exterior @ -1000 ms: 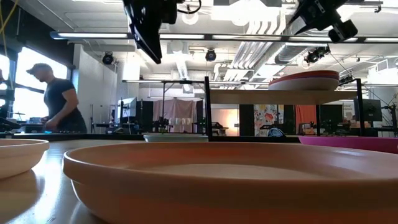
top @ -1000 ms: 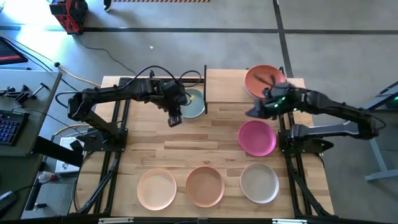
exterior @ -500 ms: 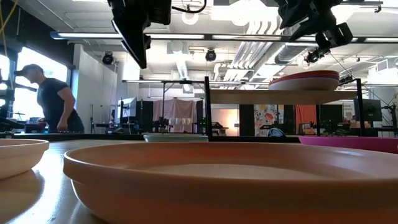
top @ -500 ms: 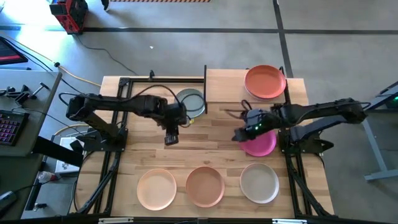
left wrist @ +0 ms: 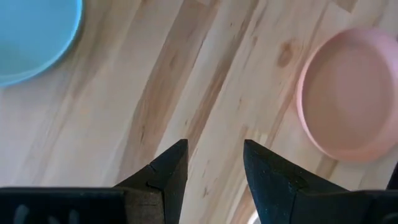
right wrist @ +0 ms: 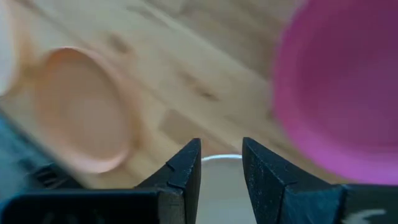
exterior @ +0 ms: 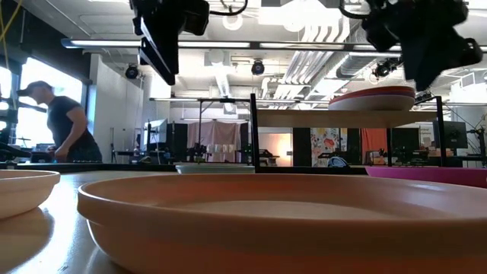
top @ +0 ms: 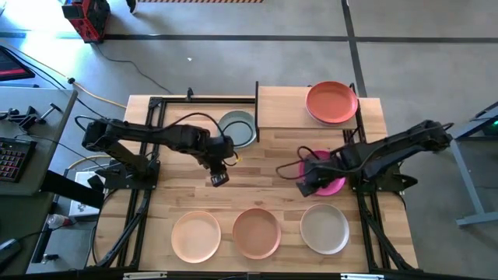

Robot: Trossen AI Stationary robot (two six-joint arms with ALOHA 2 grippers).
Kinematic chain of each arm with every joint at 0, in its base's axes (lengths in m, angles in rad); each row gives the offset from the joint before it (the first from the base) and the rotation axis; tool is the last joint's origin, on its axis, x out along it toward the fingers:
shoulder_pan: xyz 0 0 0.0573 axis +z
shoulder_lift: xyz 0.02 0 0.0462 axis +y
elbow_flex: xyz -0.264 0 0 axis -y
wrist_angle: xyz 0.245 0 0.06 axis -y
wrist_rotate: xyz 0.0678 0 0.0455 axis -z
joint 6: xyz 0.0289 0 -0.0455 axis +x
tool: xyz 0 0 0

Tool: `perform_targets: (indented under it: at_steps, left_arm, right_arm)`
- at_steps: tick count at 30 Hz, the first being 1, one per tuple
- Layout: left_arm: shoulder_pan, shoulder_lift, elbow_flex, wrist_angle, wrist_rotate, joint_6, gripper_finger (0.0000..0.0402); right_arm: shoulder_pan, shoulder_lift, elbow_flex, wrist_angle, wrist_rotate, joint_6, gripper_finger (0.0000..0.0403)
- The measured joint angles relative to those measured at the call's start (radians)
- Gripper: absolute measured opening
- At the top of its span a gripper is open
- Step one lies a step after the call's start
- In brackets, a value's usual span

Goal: Place and stack plates onto a shelf
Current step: Stack the pink plate on the orange plate on the shelf

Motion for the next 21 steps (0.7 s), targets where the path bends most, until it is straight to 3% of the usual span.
perform_targets:
  at_steps: [13, 21]
  left_arm:
    - [-0.025, 0.000, 0.000, 0.002, -0.068, -0.190, 0.0145]
    - [-0.047, 0.000, 0.000, 0.003, -0.068, -0.216, 0.0145]
  right_arm:
    - [0.039, 0.141, 0.000, -0.073, 0.141, -0.127, 0.0096]
    - [0.039, 0.271, 0.000, -0.053, 0.153, -0.184, 0.0096]
